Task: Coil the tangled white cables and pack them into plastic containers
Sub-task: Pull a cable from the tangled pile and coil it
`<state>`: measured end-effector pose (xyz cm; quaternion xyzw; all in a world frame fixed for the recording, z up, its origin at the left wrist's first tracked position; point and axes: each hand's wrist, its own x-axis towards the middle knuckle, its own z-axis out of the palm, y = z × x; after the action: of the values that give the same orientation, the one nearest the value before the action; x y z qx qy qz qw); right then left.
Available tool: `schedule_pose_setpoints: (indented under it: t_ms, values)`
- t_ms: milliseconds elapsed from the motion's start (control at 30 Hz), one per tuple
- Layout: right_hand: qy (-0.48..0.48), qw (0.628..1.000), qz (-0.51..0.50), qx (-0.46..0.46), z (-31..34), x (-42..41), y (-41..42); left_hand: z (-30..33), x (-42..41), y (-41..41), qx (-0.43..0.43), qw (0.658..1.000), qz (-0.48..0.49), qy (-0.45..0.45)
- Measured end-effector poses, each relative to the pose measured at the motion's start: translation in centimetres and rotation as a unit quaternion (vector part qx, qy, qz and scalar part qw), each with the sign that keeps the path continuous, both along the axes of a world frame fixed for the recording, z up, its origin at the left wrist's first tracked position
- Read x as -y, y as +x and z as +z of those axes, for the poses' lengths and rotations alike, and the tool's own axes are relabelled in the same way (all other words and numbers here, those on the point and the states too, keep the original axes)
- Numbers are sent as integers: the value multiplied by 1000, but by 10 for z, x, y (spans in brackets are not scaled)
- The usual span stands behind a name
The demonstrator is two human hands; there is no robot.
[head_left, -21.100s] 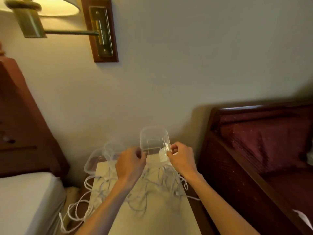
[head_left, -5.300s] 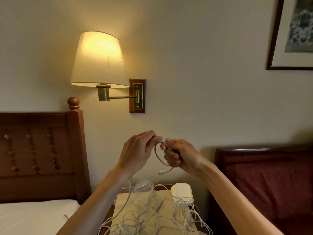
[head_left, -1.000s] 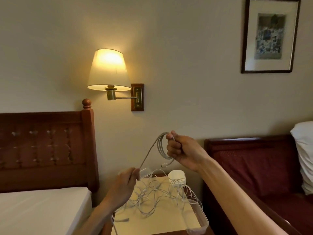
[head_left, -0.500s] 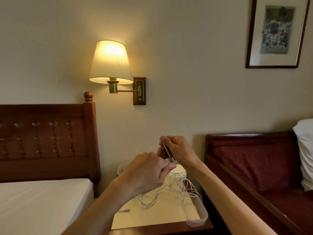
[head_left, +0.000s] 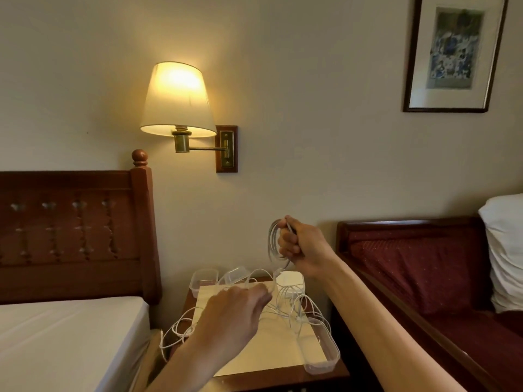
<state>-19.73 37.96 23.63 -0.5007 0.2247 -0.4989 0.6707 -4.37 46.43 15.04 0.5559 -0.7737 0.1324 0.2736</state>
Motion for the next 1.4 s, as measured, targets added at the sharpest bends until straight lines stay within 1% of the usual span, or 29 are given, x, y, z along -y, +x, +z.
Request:
schedule_pose_setpoints:
  t_ms: [67,133,233,300,367,467,500,533,600,667,700,767,833,900,933,1000,1100,1167,1233,1300,1400]
  values:
    - [20,999,35,18,3,3,-10,-14,5,12,-48,998,45,25]
    - [30,998,58,2,3,4,-15,-20,18,23,-119,990,56,52]
    - [38,995,91,-2,2,1,-13,-27,43,36,-267,959,49,76]
    - [47,993,111,1,4,-1,-12,-34,57,48,-329,938,77,71]
    - [48,988,140,-43,3,-3,-14,-36,67,66,-365,922,114,51]
    - [41,966,203,-153,-7,-5,-17,-20,73,95,-393,906,156,-6]
    - [42,961,215,-169,-10,-5,-16,-13,75,101,-388,908,156,-24]
    - [45,960,222,-164,-11,-6,-14,-8,78,103,-378,913,150,-32]
    - [49,970,218,-98,-8,-6,-11,-7,81,100,-355,927,119,-18]
    - [31,983,179,-29,0,-4,-9,-16,78,92,-323,943,80,14]
    - [11,989,149,-17,4,-4,-8,-21,74,87,-291,954,62,31]
    - [-30,996,85,-24,9,-3,-6,-22,63,74,-178,981,23,80]
    - [-65,997,27,-39,9,-3,-3,-10,52,52,-46,991,-31,126]
    - [-114,990,-39,-76,7,-3,-1,13,40,29,45,989,-79,114]
    - [-143,982,-70,-102,6,-4,1,26,35,20,66,989,-93,97]
    - [-198,962,-115,-150,5,-7,4,50,26,7,83,990,-104,52]
    - [-255,930,-151,-217,2,-12,5,76,19,3,88,989,-94,-79]
    - [-275,916,-154,-248,-2,-12,3,87,19,9,74,983,-92,-139]
    - [-272,920,-121,-254,-6,-13,1,92,23,14,71,977,-96,-176]
    - [-253,932,-76,-249,-10,-16,0,96,29,17,75,975,-96,-186]
    - [-201,955,-13,-217,-14,-19,2,96,40,25,37,976,-96,-190]
